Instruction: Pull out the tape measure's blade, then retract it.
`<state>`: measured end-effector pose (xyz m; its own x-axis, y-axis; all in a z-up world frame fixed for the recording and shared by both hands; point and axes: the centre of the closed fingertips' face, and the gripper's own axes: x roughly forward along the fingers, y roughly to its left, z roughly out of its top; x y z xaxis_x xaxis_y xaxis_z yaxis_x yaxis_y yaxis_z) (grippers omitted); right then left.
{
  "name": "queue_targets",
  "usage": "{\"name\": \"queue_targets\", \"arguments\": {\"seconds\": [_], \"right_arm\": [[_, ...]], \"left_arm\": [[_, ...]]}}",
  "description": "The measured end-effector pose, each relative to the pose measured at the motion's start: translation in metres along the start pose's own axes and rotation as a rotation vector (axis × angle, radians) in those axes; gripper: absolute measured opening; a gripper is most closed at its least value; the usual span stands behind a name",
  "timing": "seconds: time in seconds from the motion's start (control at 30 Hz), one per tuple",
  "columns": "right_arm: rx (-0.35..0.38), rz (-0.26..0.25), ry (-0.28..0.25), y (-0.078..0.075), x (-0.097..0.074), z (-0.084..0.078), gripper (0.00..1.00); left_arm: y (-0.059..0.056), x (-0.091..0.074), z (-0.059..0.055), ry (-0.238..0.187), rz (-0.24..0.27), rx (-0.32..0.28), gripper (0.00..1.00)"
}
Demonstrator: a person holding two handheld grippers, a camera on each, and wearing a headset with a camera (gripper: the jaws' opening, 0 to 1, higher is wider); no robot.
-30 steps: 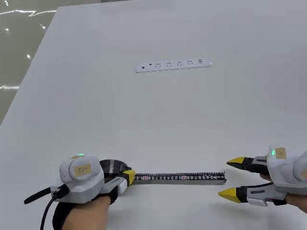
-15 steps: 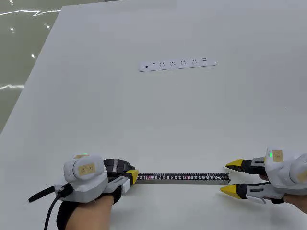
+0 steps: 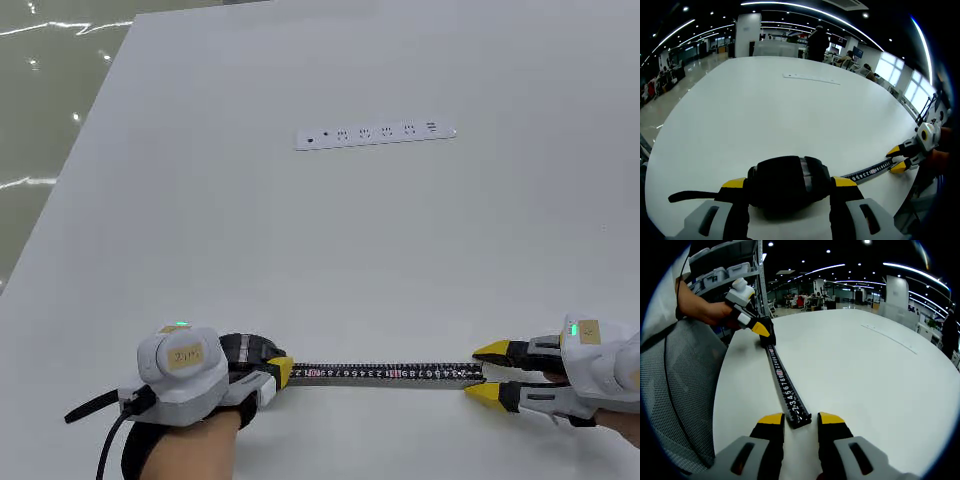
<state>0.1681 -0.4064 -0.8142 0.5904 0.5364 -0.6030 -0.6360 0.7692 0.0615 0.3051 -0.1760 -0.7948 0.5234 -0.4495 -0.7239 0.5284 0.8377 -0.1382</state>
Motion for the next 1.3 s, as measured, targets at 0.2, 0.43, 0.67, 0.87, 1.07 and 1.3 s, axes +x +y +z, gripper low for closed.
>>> {"name": "queue_targets", "arguments": {"seconds": [0.2,0.43,0.67,0.87,1.07,1.3], "right_arm": [[-0.045,0.010,0.006,0.0026,0.0014,-0.0001,0.19],[-0.058,0.012,0.003,0.0015,0.0015,-0.0003,0.15],[-0.041,-0.007,-0.017,0.0009,0.0007,-0.0003,0.14],[-0.034,-0.008,-0.016,0.0020,-0.0003,-0.0005,0.14],[-0.040,-0.008,-0.008,0.0020,-0.0004,-0.0010,0.14],[-0.038,-0.010,-0.013,0.0013,-0.0023,0.0021,0.14]], "left_arm": [[-0.0001,-0.0003,-0.0002,0.000,0.000,0.002,0.62],[-0.0003,-0.0008,0.0001,0.001,0.002,0.002,0.62],[0.0000,-0.0008,0.0003,-0.001,0.006,-0.007,0.63],[-0.0001,-0.0005,0.0003,-0.004,0.004,-0.029,0.63],[0.0004,0.0005,0.0006,0.006,0.006,-0.049,0.64],[0.0002,0.0008,-0.0003,0.030,0.015,-0.041,0.63]]}}
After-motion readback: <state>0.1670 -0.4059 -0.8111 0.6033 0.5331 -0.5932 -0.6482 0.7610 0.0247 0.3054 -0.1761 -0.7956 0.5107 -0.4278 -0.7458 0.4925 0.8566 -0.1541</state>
